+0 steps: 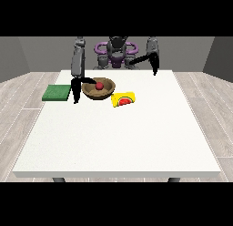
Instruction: Pick the cup and pour the ball into the bowl, then pick the bowl and place it on the pad
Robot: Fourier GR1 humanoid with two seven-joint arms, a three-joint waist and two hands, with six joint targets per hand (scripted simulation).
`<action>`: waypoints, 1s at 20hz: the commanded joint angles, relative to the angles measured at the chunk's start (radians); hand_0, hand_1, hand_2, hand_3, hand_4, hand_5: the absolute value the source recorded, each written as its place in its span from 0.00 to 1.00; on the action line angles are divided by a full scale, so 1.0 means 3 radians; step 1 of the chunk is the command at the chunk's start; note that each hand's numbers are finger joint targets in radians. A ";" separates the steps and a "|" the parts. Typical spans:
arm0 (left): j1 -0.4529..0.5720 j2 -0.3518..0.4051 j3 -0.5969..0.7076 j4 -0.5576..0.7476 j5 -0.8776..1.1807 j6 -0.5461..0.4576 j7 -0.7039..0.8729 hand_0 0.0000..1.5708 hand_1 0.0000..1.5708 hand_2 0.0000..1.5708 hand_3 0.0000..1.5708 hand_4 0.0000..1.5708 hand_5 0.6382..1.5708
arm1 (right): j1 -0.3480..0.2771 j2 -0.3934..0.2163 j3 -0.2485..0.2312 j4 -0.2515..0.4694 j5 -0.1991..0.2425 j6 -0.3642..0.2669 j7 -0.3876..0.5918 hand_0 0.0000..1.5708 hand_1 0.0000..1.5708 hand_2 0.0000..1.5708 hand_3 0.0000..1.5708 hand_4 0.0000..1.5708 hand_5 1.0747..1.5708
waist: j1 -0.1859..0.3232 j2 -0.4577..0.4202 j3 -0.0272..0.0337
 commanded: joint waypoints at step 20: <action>0.0184 0.0340 0.0379 0.0235 0.0357 -0.0370 -0.0166 0.00 0.00 0.00 0.00 0.00 1.00 | -0.0202 0.0129 0.0369 0.0249 0.0366 -0.1040 0.1093 1.00 1.00 1.00 1.00 0.65 0.97 | -0.0043 -0.0279 0.0057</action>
